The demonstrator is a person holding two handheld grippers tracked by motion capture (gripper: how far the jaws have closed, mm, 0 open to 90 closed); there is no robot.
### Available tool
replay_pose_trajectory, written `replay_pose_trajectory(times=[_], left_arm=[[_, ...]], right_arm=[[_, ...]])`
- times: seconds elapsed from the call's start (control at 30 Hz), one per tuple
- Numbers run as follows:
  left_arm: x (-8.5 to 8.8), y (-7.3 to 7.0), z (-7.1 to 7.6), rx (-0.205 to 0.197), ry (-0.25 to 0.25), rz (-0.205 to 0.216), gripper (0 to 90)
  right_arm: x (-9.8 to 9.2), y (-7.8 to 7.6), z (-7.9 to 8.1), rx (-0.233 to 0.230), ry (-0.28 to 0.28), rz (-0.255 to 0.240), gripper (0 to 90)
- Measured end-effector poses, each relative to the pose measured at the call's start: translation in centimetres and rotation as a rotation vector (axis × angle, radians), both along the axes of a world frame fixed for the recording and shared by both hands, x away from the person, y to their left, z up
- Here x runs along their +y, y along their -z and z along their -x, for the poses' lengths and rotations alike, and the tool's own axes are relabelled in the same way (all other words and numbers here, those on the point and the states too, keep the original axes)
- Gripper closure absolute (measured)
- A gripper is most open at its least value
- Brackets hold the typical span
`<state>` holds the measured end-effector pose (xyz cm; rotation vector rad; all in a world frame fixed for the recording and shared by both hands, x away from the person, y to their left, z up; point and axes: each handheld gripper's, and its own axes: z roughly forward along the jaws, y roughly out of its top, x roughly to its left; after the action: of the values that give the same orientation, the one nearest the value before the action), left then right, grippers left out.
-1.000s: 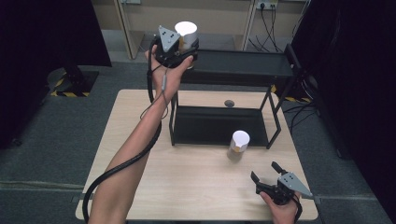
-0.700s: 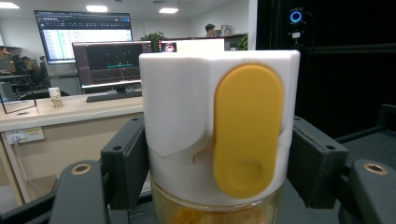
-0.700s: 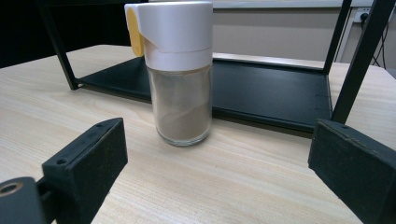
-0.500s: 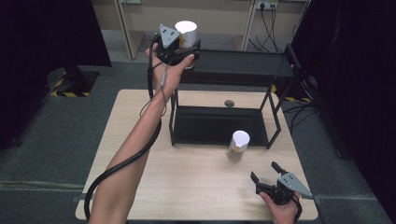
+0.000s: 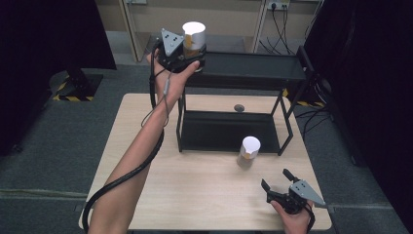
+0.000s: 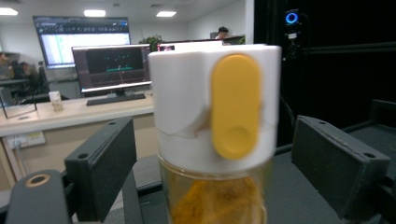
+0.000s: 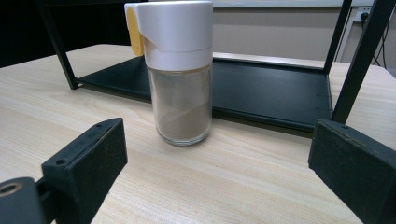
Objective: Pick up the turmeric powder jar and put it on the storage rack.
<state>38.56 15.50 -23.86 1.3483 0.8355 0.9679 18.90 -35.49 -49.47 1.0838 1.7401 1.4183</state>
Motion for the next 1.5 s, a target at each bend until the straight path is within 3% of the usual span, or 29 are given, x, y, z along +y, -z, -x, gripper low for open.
replay_pose_trajectory(times=[0.37, 0.57, 1.5], left_arm=[[0.7, 1.3, 1.9, -0.022, 0.019, -0.015, 13.4], [0.8, 2.7, 3.2, -0.055, 0.029, -0.016, 13.5], [1.3, 7.1, 6.5, -0.053, 0.107, 0.004, 13.4]], right_arm=[[0.0, 0.0, 0.0, -0.003, 0.000, 0.003, 4.7], [0.0, 0.0, 0.0, -0.003, 0.000, 0.004, 4.7], [0.0, 0.1, 0.1, -0.005, 0.002, 0.002, 4.6]])
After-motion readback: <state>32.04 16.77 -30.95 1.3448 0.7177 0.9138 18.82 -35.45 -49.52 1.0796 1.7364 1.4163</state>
